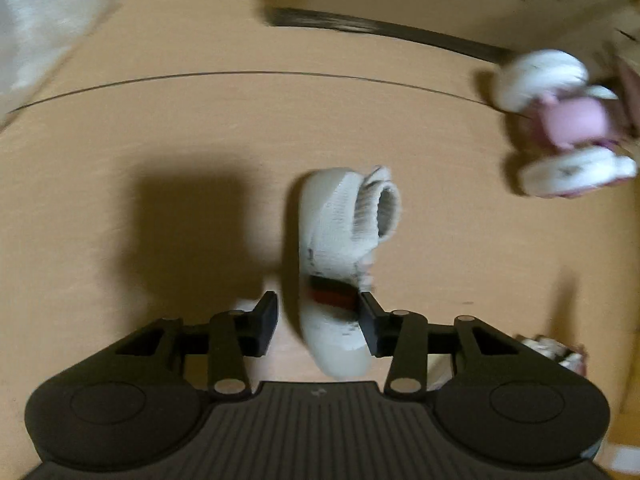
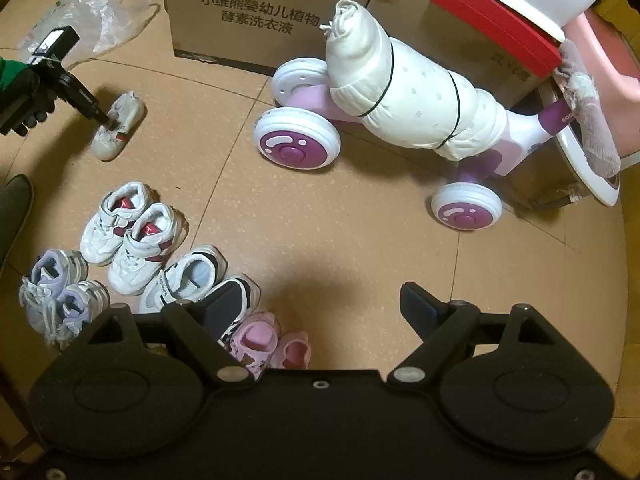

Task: Organize scattered shoes
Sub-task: 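Reach the left tool to another white bear-print sock shoe near the bag, then grasp the white bear-print sock shoe at its opening with the left tool and lift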

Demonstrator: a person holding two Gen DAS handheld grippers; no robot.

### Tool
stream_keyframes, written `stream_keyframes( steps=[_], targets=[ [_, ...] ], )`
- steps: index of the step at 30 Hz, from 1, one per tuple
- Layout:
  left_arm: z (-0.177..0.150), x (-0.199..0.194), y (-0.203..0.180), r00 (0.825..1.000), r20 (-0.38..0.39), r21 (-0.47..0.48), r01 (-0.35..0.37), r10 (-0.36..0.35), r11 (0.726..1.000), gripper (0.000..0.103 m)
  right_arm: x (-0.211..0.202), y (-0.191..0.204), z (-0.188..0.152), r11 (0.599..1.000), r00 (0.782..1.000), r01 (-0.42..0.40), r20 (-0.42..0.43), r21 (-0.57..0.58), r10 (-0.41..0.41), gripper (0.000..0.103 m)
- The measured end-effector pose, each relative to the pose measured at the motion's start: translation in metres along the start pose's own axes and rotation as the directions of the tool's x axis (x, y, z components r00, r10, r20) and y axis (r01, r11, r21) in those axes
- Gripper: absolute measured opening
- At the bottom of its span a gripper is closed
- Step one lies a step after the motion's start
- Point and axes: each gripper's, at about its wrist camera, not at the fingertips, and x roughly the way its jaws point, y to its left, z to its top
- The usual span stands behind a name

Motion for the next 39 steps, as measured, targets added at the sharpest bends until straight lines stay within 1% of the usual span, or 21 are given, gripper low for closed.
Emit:
stream_keyframes(
  steps=[3,4,6,8,11,16,21,26,27,28,29,31,33,36,39],
  targets=[
    [0.003,-0.012,-0.002,0.998,0.035,0.048,-0.044,0.043,0.998,0.044,0.001,0.000,0.001,1.000,1.000,0.000,-0.003,-0.001,0.000,0.087],
    [0.007,-0.018,-0.008,0.995,0.071,0.093,-0.081,0.075,0.992,0.044,0.002,0.000,0.001,1.000,1.000,-0.001,-0.004,-0.001,0.001,0.087],
    [0.012,-0.019,-0.014,0.991,0.096,0.144,-0.110,0.097,0.983,0.044,0.003,0.001,0.002,1.000,1.000,-0.002,-0.007,-0.003,0.002,0.087],
    [0.022,-0.015,-0.027,0.989,0.110,0.230,-0.126,0.103,0.965,0.044,0.007,0.001,0.002,1.000,1.000,-0.001,-0.018,-0.006,0.001,0.087],
    [0.034,-0.001,-0.039,0.987,0.113,0.312,-0.142,0.112,0.940,0.044,0.013,0.002,0.003,1.000,0.999,0.001,-0.033,-0.010,-0.001,0.087],
    [0.038,0.017,-0.046,0.984,0.098,0.400,-0.173,0.146,0.900,0.044,0.020,0.004,0.004,1.000,0.999,0.001,-0.054,-0.021,-0.002,0.087],
    [0.042,0.035,-0.054,0.980,0.087,0.485,-0.201,0.181,0.851,0.044,0.025,0.003,0.002,1.000,0.997,0.002,-0.072,-0.023,-0.004,0.087],
    [0.045,0.058,-0.063,0.971,0.107,0.547,-0.235,0.212,0.803,0.044,0.025,0.001,-0.001,1.000,0.997,0.008,-0.078,-0.021,-0.010,0.087],
    [0.046,0.058,-0.062,0.975,0.100,0.529,-0.222,0.199,0.819,0.042,0.025,0.001,-0.002,1.000,0.997,0.010,-0.080,-0.021,-0.011,0.087],
    [0.048,0.058,-0.061,0.978,0.092,0.506,-0.206,0.185,0.838,0.026,0.025,0.000,-0.003,1.000,0.997,0.011,-0.081,-0.020,-0.013,0.087],
    [0.050,0.057,-0.058,0.984,0.067,0.459,-0.175,0.163,0.871,0.021,0.025,0.000,-0.003,1.000,0.997,0.012,-0.081,-0.020,-0.014,0.087],
    [0.050,0.053,-0.056,0.984,0.042,0.440,-0.172,0.171,0.881,0.019,0.019,-0.001,-0.001,1.000,0.998,0.015,-0.055,-0.014,-0.015,0.087],
    [0.047,0.042,-0.055,0.989,0.023,0.414,-0.145,0.149,0.899,0.019,0.013,-0.002,-0.003,1.000,0.999,0.018,-0.035,-0.004,-0.018,0.087],
    [0.040,0.019,-0.059,0.993,0.025,0.379,-0.117,0.117,0.918,0.019,0.003,-0.007,-0.008,1.000,1.000,0.023,-0.012,0.014,-0.023,0.087],
    [0.035,-0.003,-0.071,0.994,0.045,0.393,-0.109,0.100,0.913,0.019,-0.006,-0.011,-0.013,0.999,1.000,0.028,0.011,0.032,-0.029,0.087]
  ],
)
